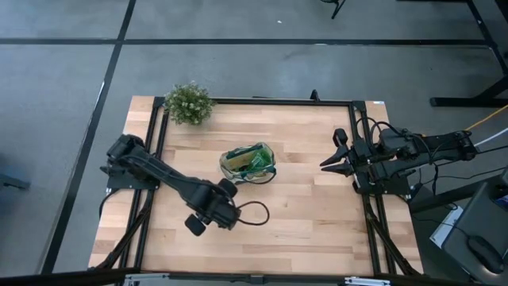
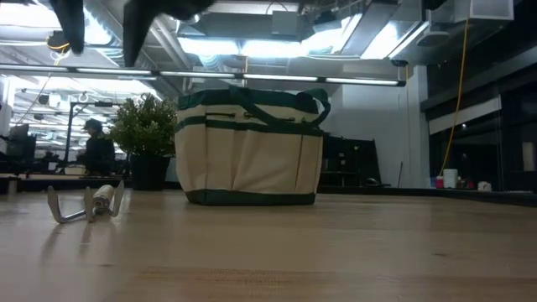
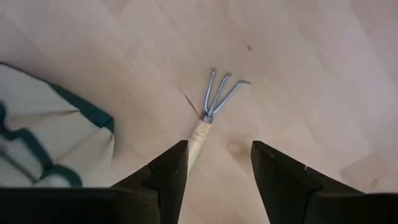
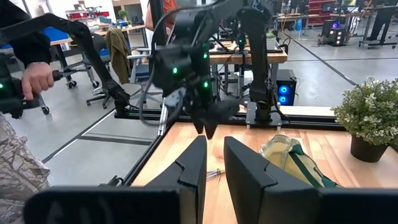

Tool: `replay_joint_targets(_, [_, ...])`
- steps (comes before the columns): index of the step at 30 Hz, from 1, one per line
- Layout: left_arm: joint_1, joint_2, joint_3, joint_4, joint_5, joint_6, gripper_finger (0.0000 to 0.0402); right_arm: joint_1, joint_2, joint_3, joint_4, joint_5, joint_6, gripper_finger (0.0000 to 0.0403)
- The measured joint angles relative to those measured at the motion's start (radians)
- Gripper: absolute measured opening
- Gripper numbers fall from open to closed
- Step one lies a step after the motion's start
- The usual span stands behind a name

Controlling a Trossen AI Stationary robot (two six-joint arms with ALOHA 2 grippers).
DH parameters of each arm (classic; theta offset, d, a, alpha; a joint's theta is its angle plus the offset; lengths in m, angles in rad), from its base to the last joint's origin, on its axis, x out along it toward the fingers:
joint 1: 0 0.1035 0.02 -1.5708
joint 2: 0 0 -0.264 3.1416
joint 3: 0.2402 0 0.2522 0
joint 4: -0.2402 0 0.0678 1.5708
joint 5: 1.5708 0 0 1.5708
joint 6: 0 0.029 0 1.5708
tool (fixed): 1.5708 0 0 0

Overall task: Pick & Place Garden tools in Gardening bag
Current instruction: Put the hand rake into the gardening bag

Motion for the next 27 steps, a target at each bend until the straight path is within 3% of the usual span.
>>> replay_joint_targets(11, [0.017,0.153,0.0,0.013,0.01,0.12,0.0169,0.0,0.0,0.0,0.0,0.0,0.0,0.006])
replay_joint_targets(20, [0.036,0.186,-0.004,0.052,0.008,0.116,0.0168,0.0,0.0,0.0,0.0,0.0,0.0,0.006])
replay_joint_targets(27, [0.037,0.095,-0.203,0.165,0.041,0.12,0.0168,0.0,0.0,0.0,0.0,0.0,0.0,0.006])
